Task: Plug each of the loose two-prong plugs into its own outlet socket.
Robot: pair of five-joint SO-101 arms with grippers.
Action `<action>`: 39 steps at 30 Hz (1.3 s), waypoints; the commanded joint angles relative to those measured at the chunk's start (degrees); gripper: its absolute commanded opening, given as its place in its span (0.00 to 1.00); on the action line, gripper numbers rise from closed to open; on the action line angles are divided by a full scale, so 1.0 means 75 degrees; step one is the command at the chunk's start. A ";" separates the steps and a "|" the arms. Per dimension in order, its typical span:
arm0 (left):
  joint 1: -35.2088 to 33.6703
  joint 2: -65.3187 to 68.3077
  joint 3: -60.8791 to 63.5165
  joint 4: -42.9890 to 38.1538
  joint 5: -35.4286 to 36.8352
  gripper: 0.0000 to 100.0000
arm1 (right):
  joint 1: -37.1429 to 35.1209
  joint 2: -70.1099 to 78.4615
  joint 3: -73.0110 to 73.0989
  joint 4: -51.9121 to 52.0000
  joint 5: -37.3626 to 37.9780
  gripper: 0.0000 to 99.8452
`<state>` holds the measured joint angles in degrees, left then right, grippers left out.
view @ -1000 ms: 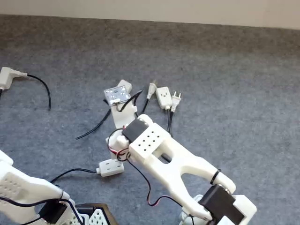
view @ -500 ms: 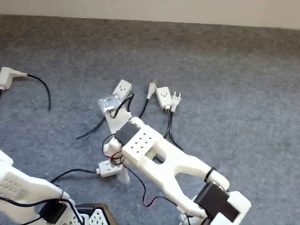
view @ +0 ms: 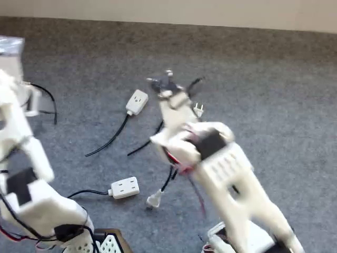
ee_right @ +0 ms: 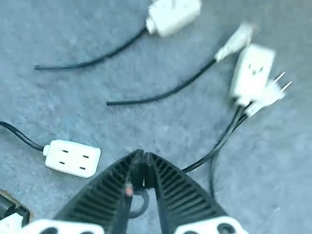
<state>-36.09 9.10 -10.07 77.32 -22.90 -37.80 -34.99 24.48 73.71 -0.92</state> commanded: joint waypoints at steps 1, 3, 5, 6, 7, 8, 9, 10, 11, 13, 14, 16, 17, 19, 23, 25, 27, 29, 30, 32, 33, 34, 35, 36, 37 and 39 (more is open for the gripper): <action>0.1588 -0.1694 0.0064 0.1606 -0.1090 0.33 | 0.1225 -0.1987 0.0756 0.0205 0.0738 0.00; 0.2069 -0.2385 0.0404 0.2016 -0.1489 0.33 | 0.1776 -0.2608 0.1377 0.0311 0.1524 0.01; 0.2596 -0.3053 0.1014 0.2227 -0.1852 0.33 | 0.1788 -0.2913 0.2210 0.0358 0.1958 0.01; 0.2831 -0.3405 0.1448 0.2251 -0.2028 0.33 | 0.1705 -0.2983 0.2608 0.0346 0.2098 0.01; 0.3065 -0.3733 0.1999 0.2215 -0.2204 0.33 | 0.1495 -0.2983 0.2948 0.0311 0.2274 0.01; 0.3229 -0.4073 0.2608 0.2133 -0.2368 0.33 | 0.1319 -0.2983 0.3264 0.0311 0.2497 0.02; 0.3370 -0.4390 0.3300 0.1993 -0.2520 0.33 | 0.1131 -0.2983 0.3534 0.0299 0.2684 0.04; 0.3464 -0.4706 0.4015 0.1723 -0.2661 0.33 | 0.0967 -0.2983 0.3733 0.0275 0.2813 0.07; 0.3522 -0.5011 0.4695 0.1336 -0.2825 0.33 | 0.0850 -0.3030 0.3851 0.0193 0.2895 0.11; 0.3558 -0.5621 0.6066 0.0504 -0.3141 0.33 | 0.0615 -0.2995 0.3956 -0.0041 0.3036 0.18; 0.3558 -0.5914 0.6711 0.0047 -0.3235 0.33 | 0.0463 -0.2995 0.3979 -0.0193 0.3200 0.21; 0.3546 -0.6523 0.7871 -0.0774 -0.3259 0.33 | 0.0088 -0.2971 0.4144 -0.0404 0.3739 0.25; 0.3569 -0.6828 0.8410 -0.1078 -0.3235 0.33 | -0.0088 -0.2971 0.4343 -0.0451 0.4044 0.26; 0.3757 -0.7437 0.9442 -0.1688 -0.2942 0.33 | -0.0404 -0.2971 0.4671 -0.0662 0.4337 0.26; 0.3933 -0.8750 1.1106 -0.3048 -0.1512 0.33 | -0.0615 -0.2432 0.5011 -0.1084 0.4419 0.26; 0.3933 -0.9395 1.1727 -0.3516 -0.0926 0.33 | -0.0791 -0.1788 0.4941 -0.1049 0.4911 0.26; 0.3886 -0.9981 1.2208 -0.3739 -0.0504 0.33 | -0.1096 -0.1108 0.4835 -0.1049 0.5404 0.26; 0.3733 -1.0555 1.2525 -0.3763 -0.0387 0.33 | -0.1354 -0.0510 0.4823 -0.1084 0.6037 0.26; 0.3686 -1.0790 1.2677 -0.3727 -0.0375 0.33 | -0.1459 -0.0252 0.4823 -0.1084 0.6576 0.26; 0.3686 -1.1294 1.3099 -0.3727 -0.0387 0.33 | -0.1530 0.0205 0.4800 -0.1108 0.7865 0.26; 0.3686 -1.1505 1.3228 -0.3727 -0.0399 0.33 | -0.1553 0.0393 0.4718 -0.1108 0.8440 0.26; 0.3686 -1.1704 1.3310 -0.3727 -0.0399 0.33 | -0.1541 0.0545 0.4577 -0.1108 0.8908 0.26; 0.3686 -1.1856 1.3368 -0.3727 -0.0399 0.33 | -0.1530 0.0651 0.4401 -0.1119 0.9073 0.26; 0.3686 -1.1974 1.3380 -0.3727 -0.0399 0.33 | -0.1541 0.0709 0.4237 -0.1178 0.9014 0.26; 0.3686 -1.2103 1.3392 -0.3716 -0.0399 0.33 | -0.1553 0.0721 0.4085 -0.1295 0.8908 0.26; 0.3686 -1.2208 1.3404 -0.3669 -0.0399 0.33 | -0.1565 0.0791 0.3956 -0.1518 0.8815 0.26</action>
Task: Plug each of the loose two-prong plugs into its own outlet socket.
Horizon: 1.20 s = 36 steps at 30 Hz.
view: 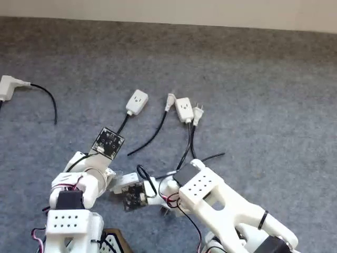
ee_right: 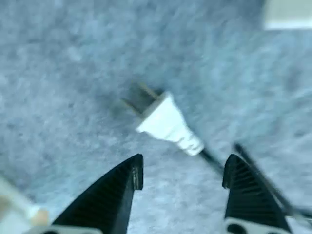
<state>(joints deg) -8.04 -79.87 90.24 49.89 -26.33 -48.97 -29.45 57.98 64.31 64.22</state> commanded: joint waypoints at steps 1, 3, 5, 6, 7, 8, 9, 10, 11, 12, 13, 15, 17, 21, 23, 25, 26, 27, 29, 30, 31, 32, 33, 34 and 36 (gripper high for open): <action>-0.0053 -0.0358 0.0029 0.0059 0.0059 0.33 | -0.0076 0.0053 -0.0440 -0.0334 0.0129 0.26; -0.0053 -0.0358 0.0029 0.0082 0.0059 0.33 | -0.0088 0.0053 -0.0193 -0.0334 0.0141 0.26; -0.0053 -0.0358 0.0029 0.0070 0.0059 0.33 | -0.0205 -0.0006 0.0018 -0.0334 0.0094 0.26; -0.0053 -0.0358 0.0029 0.0070 0.0059 0.33 | -0.0311 -0.0006 0.0111 -0.0334 0.0094 0.26; -0.0041 -0.0358 0.0029 0.0070 0.0059 0.33 | -0.0440 -0.0006 0.0182 -0.0334 0.0094 0.25; -0.0041 -0.0358 0.0029 0.0070 0.0059 0.33 | -0.0615 0.0053 0.0229 -0.0334 0.0129 0.23; -0.0041 -0.0358 0.0029 0.0082 0.0059 0.33 | -0.0803 0.0064 0.0264 -0.0346 0.0141 0.20; -0.0041 -0.0358 0.0029 0.0082 0.0059 0.33 | -0.0990 0.0064 0.0275 -0.0416 0.0152 0.16; -0.0041 -0.0358 0.0029 0.0094 0.0059 0.33 | -0.1143 0.0064 0.0334 -0.0510 0.0152 0.14; -0.0041 -0.0358 0.0029 0.0094 0.0059 0.33 | -0.1237 0.0064 0.0451 -0.0615 0.0152 0.11; -0.0041 -0.0358 0.0029 0.0094 0.0059 0.33 | -0.1319 0.0064 0.0568 -0.0803 0.0164 0.10; -0.0041 -0.0346 0.0029 0.0094 0.0059 0.33 | -0.1366 0.0064 0.0768 -0.1108 0.0293 0.10; -0.0041 -0.0346 0.0029 0.0105 0.0059 0.33 | -0.1307 0.0064 0.0944 -0.1166 0.0656 0.10; -0.0041 -0.0346 0.0029 0.0105 0.0059 0.33 | -0.0944 0.0064 0.1002 -0.1155 0.0879 0.10; -0.0041 -0.0346 0.0029 0.0105 0.0059 0.33 | -0.0756 0.0064 0.1014 -0.1131 0.1055 0.13; -0.0041 -0.0346 0.0029 0.0105 0.0059 0.33 | -0.0662 0.0064 0.1014 -0.1014 0.1032 0.15; -0.0041 -0.0346 0.0029 0.0105 0.0059 0.33 | -0.0651 0.0064 0.0990 -0.0944 0.0973 0.15; -0.0041 -0.0346 0.0029 0.0105 0.0059 0.33 | -0.0639 0.0076 0.0955 -0.0920 0.0715 0.15; 0.0029 -0.0346 0.0029 0.0105 0.0059 0.33 | -0.0510 0.0076 0.0733 -0.0979 0.0059 0.13; 0.0064 -0.0346 0.0029 0.0105 0.0059 0.33 | -0.0404 0.0076 0.0580 -0.0979 -0.0199 0.11; 0.0076 -0.0346 0.0029 0.0105 0.0070 0.33 | -0.0275 0.0076 0.0451 -0.0979 -0.0492 0.08; 0.0076 -0.0346 0.0029 0.0105 0.0070 0.33 | -0.0147 0.0076 0.0346 -0.0979 -0.0809 0.06; 0.0076 -0.0346 0.0029 0.0105 0.0070 0.33 | -0.0053 0.0076 0.0264 -0.0979 -0.1137 0.03; 0.0076 -0.0346 0.0029 0.0105 0.0070 0.33 | 0.0006 0.0076 0.0205 -0.0979 -0.1489 0.01; 0.0076 -0.0346 0.0029 0.0105 0.0070 0.33 | 0.0018 0.0076 0.0158 -0.0979 -0.2215 0.01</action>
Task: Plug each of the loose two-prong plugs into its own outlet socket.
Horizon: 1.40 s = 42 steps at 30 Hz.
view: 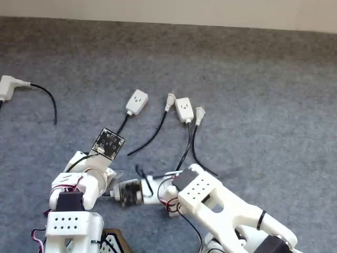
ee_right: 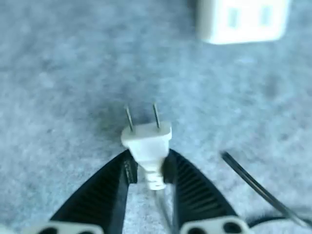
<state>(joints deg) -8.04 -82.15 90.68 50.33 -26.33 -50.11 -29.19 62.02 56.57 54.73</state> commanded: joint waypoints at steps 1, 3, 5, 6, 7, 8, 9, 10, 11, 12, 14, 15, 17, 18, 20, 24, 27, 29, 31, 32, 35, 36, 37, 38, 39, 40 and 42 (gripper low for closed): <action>0.0076 -0.0041 -0.0029 0.0047 0.0070 0.33 | 0.0170 0.0041 -0.0393 0.0029 -0.1313 0.01; 0.0076 -0.0041 -0.0029 0.0047 0.0070 0.33 | 0.0170 0.0041 -0.0369 -0.0346 -0.1911 0.01; 0.0076 -0.0041 -0.0029 0.0047 0.0070 0.33 | 0.0205 0.0041 -0.0299 -0.0768 -0.2227 0.02; 0.0076 -0.0041 -0.0029 0.0059 0.0070 0.33 | 0.0205 0.0041 -0.0275 -0.0815 -0.2274 0.02; 0.0076 -0.0041 -0.0029 0.0059 0.0070 0.33 | 0.0205 0.0041 -0.0193 -0.0709 -0.2251 0.02; 0.0076 -0.0041 -0.0029 0.0094 0.0070 0.33 | 0.0182 0.0041 -0.0111 -0.0615 -0.2239 0.02; 0.0076 -0.0041 -0.0029 0.0152 0.0070 0.33 | 0.0182 0.0041 -0.0041 -0.0592 -0.2239 0.04; 0.0076 -0.0064 -0.0029 0.0188 0.0070 0.33 | 0.0193 0.0041 0.0006 -0.0592 -0.2239 0.06; 0.0076 -0.0076 -0.0029 0.0188 0.0070 0.33 | 0.0205 0.0041 0.0064 -0.0592 -0.2239 0.09; 0.0076 -0.0076 -0.0029 0.0188 0.0070 0.33 | 0.0205 0.0041 0.0147 -0.0592 -0.2239 0.11; 0.0076 -0.0076 -0.0029 0.0188 0.0070 0.33 | 0.0205 0.0041 0.0275 -0.0592 -0.2239 0.15; 0.0076 -0.0088 -0.0029 0.0188 0.0070 0.33 | 0.0205 0.0041 0.0311 -0.0592 -0.2239 0.16; 0.0076 -0.0088 -0.0029 0.0188 0.0070 0.33 | 0.0205 0.0041 0.0311 -0.0592 -0.2227 0.16; 0.0076 -0.0088 -0.0029 0.0188 0.0070 0.33 | 0.0193 0.0041 0.0311 -0.0580 -0.2157 0.16; 0.0076 -0.0088 -0.0029 0.0188 0.0070 0.33 | 0.0217 0.0041 0.0311 -0.0580 -0.1969 0.16; 0.0076 -0.0088 -0.0029 0.0188 0.0070 0.33 | 0.0182 0.0041 0.0311 -0.0592 -0.1922 0.16; 0.0076 -0.0088 -0.0029 0.0188 0.0070 0.33 | 0.0123 0.0041 0.0311 -0.0592 -0.1922 0.16; 0.0076 -0.0088 -0.0029 0.0188 0.0070 0.33 | -0.0006 0.0041 0.0322 -0.0592 -0.1934 0.16; 0.0076 -0.0088 -0.0029 0.0188 0.0070 0.33 | -0.0217 0.0041 0.0334 -0.0580 -0.1946 0.16; 0.0076 -0.0088 -0.0029 0.0188 0.0070 0.33 | -0.0287 0.0041 0.0334 -0.0568 -0.1946 0.16; 0.0076 -0.0088 -0.0029 0.0188 0.0070 0.33 | -0.0381 0.0041 0.0463 -0.0592 -0.1922 0.11; 0.0076 -0.0088 -0.0029 0.0188 0.0070 0.33 | -0.0381 0.0041 0.0498 -0.0592 -0.1922 0.07; 0.0076 -0.0088 -0.0029 0.0188 0.0070 0.33 | -0.0381 0.0041 0.0510 -0.0592 -0.1922 0.03; 0.0076 -0.0088 -0.0029 0.0188 0.0070 0.33 | -0.0381 0.0041 0.0557 -0.0592 -0.1922 0.00; 0.0076 -0.0088 -0.0029 0.0188 0.0070 0.33 | -0.0381 0.0041 0.0568 -0.0592 -0.1922 0.01; 0.0076 -0.0088 -0.0029 0.0188 0.0070 0.33 | -0.0381 0.0041 0.0580 -0.0592 -0.1922 0.01; 0.0064 -0.0100 -0.0064 0.0176 0.0082 0.33 | -0.0334 0.0029 0.0557 -0.0568 -0.1969 0.00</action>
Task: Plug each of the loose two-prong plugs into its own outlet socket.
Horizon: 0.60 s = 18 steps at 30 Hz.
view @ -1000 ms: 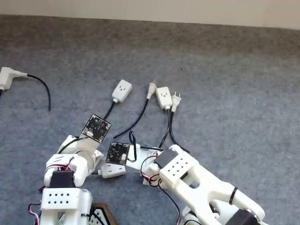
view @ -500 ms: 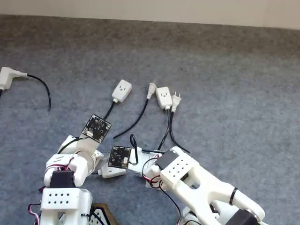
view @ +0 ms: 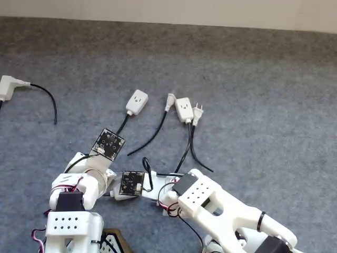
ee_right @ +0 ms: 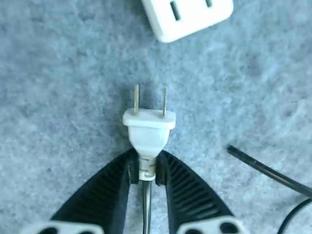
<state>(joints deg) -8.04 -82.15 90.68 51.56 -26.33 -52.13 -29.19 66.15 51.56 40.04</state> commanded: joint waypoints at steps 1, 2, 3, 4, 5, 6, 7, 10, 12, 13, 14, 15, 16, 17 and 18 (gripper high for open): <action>0.0029 -0.0100 -0.0123 0.0012 0.0082 0.33 | -0.0041 0.0029 -0.0018 0.0111 -0.0047 0.01; 0.0029 -0.0111 -0.0205 0.0000 0.0082 0.33 | 0.0053 0.0029 -0.0041 0.0111 -0.0281 0.01; 0.0029 -0.0100 -0.0346 0.0047 0.0094 0.33 | 0.0158 -0.0006 -0.0041 0.0123 -0.0668 0.01; 0.0018 -0.0088 -0.0510 0.0141 0.0094 0.33 | 0.0322 -0.0053 -0.0053 0.0135 -0.1008 0.01; 0.0018 -0.0088 -0.0709 0.0281 0.0094 0.33 | 0.0510 -0.0053 -0.0053 0.0147 -0.1196 0.01; 0.0018 -0.0076 -0.0932 0.0445 0.0094 0.33 | 0.0709 -0.0053 -0.0053 0.0170 -0.1383 0.01; 0.0029 -0.0064 -0.1190 0.0633 0.0094 0.33 | 0.0932 -0.0053 -0.0053 0.0182 -0.1582 0.01; 0.0029 -0.0053 -0.1975 0.1125 0.0094 0.33 | 0.1659 -0.0053 -0.0041 0.0170 -0.2251 0.01; 0.0029 -0.0041 -0.2491 0.1430 0.0094 0.33 | 0.2010 -0.0076 -0.0053 0.0135 -0.2321 0.01; 0.0029 -0.0029 -0.2749 0.1594 0.0082 0.33 | 0.2116 -0.0147 -0.0064 0.0123 -0.2333 0.01; 0.0029 -0.0029 -0.2971 0.1793 0.0070 0.33 | 0.2233 -0.0299 -0.0064 0.0123 -0.2333 0.01; 0.0041 -0.0006 -0.3206 0.2051 0.0070 0.33 | 0.2338 -0.0533 -0.0029 0.0123 -0.2333 0.01; 0.0053 0.0076 -0.3464 0.2379 0.0070 0.33 | 0.2444 -0.0815 -0.0006 0.0135 -0.2344 0.01; 0.0053 0.0264 -0.3733 0.2731 0.0070 0.33 | 0.2573 -0.1178 0.0006 0.0158 -0.2450 0.01; 0.0088 0.0568 -0.4050 0.3024 0.0094 0.33 | 0.2737 -0.1565 0.0018 0.0182 -0.2602 0.01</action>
<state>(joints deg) -8.04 -82.15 69.14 66.59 -26.33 -34.99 -33.76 66.51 52.62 22.55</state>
